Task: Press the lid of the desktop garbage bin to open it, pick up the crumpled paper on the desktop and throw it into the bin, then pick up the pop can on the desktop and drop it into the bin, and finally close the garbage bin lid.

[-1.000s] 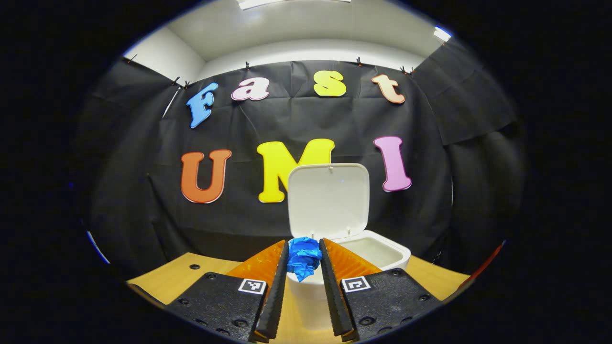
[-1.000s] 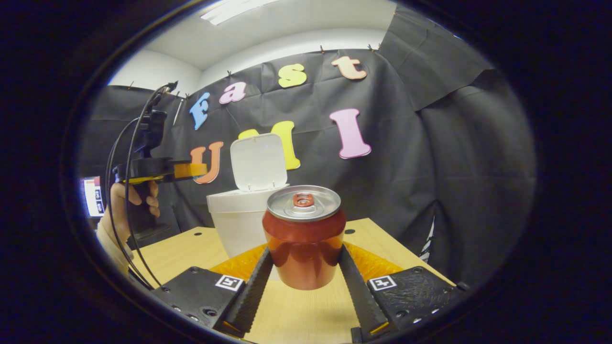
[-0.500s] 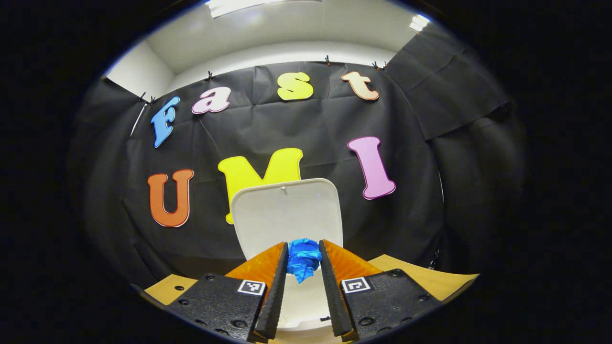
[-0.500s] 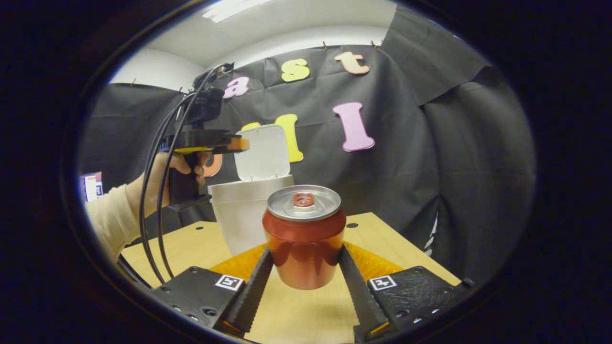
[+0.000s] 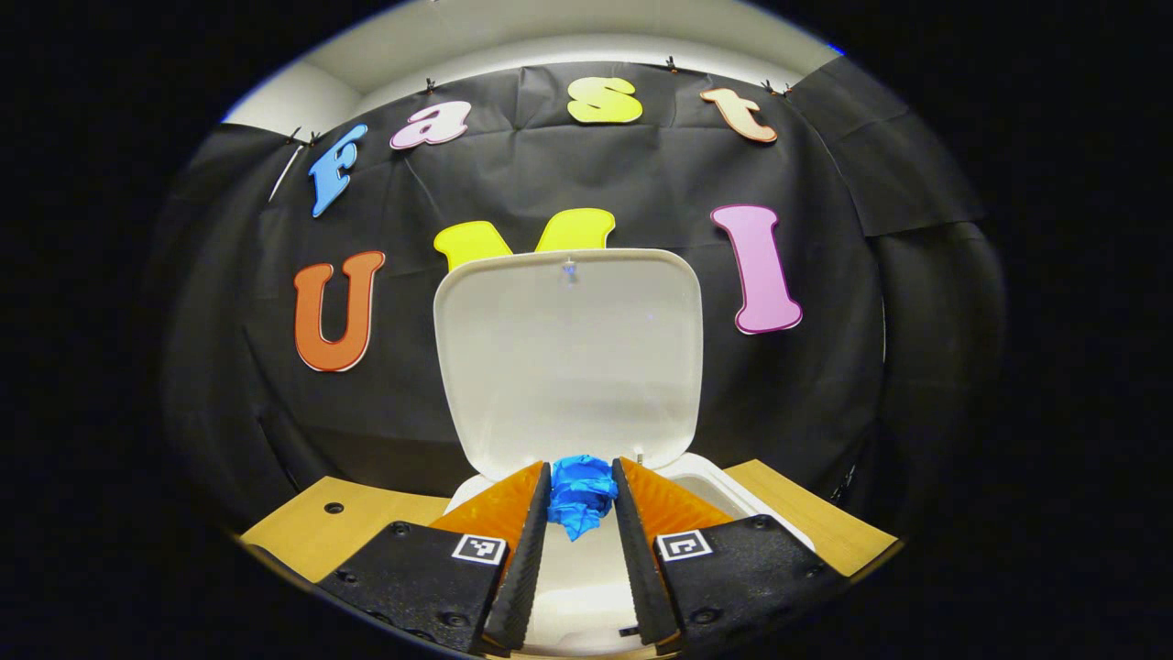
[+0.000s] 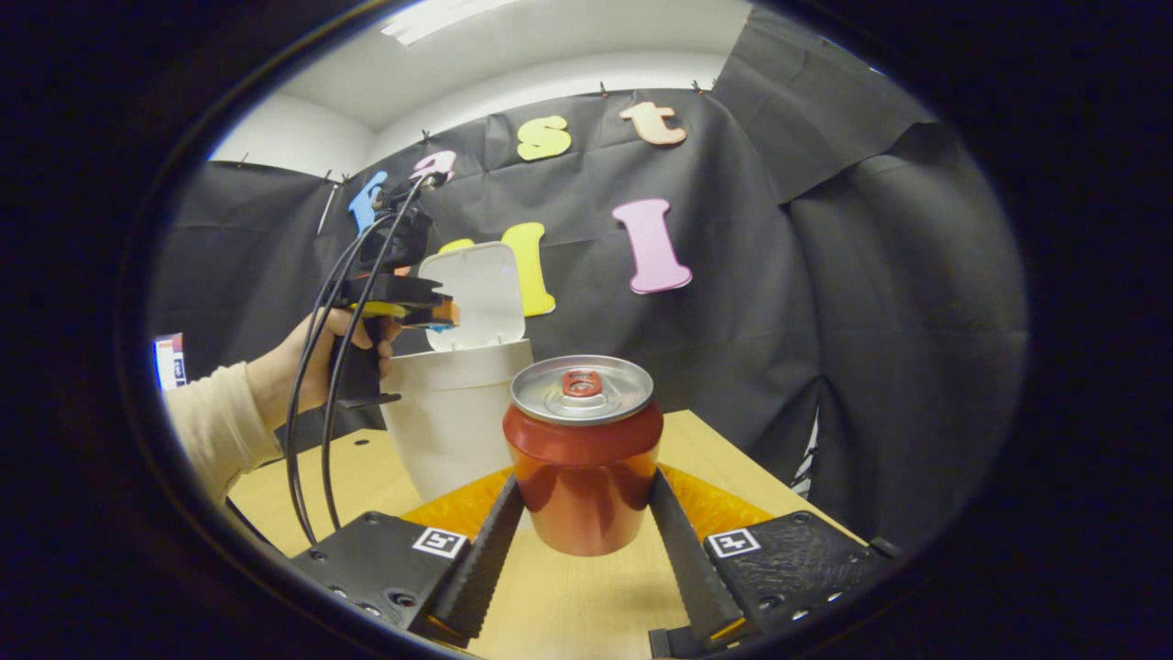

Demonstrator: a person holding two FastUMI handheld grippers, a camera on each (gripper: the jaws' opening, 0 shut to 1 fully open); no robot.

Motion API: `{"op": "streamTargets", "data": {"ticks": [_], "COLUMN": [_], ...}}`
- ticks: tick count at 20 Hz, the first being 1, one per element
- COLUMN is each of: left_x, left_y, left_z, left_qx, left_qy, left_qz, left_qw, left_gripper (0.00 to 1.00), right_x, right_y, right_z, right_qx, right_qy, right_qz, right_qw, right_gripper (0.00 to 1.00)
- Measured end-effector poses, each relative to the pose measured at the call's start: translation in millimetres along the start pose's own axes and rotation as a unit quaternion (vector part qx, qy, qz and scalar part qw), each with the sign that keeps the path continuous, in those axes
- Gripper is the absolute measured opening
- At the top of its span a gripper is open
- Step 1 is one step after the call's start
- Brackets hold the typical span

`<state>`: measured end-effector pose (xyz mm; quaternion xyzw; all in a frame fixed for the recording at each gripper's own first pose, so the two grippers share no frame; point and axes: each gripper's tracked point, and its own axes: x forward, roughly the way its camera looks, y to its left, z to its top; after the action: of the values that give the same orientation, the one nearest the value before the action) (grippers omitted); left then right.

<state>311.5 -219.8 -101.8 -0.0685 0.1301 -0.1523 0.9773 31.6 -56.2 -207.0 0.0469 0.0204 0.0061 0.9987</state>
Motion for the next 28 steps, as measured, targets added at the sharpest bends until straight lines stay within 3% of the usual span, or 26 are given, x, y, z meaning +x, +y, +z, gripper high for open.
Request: {"op": "streamTargets", "data": {"ticks": [6, 7, 8, 9, 14, 23, 28], "left_x": [-5.8, -10.8, -13.8, -20.7, -63.8, -172.8, -220.0], "left_y": [-8.9, -8.7, -6.3, -4.1, 0.5, 19.8, 37.0], "left_z": [0.4, -2.9, -5.0, -8.8, -13.2, -9.7, -23.6], "left_qx": [0.003, 0.010, 0.015, 0.013, -0.051, -0.056, -0.037], "left_qy": [0.007, 0.014, 0.022, 0.028, 0.032, -0.037, -0.035], "left_qz": [-0.006, -0.001, 0.007, 0.015, 0.032, 0.073, 0.097], "left_qw": [1.000, 1.000, 1.000, 0.999, 0.998, 0.995, 0.994], "left_gripper": [0.48, 0.58, 0.81, 0.92, 0.97, 0.96, 0.97], "right_x": [-0.7, 0.0, 0.7, 0.3, 1.2, 5.9, 8.9], "right_y": [2.6, 2.2, 2.0, 1.3, -3.6, -4.8, -8.0], "right_z": [-4.3, -4.0, -4.3, -4.7, -11.4, -19.7, -31.2], "right_qx": [-0.008, -0.011, -0.014, -0.017, -0.023, -0.044, -0.062], "right_qy": [0.003, 0.002, 0.001, 0.001, 0.002, 0.017, 0.026], "right_qz": [0.001, 0.000, -0.002, -0.003, -0.005, -0.011, -0.024], "right_qw": [1.000, 1.000, 1.000, 1.000, 1.000, 0.999, 0.997], "right_gripper": [0.80, 0.80, 0.80, 0.80, 0.80, 0.80, 0.80]}}
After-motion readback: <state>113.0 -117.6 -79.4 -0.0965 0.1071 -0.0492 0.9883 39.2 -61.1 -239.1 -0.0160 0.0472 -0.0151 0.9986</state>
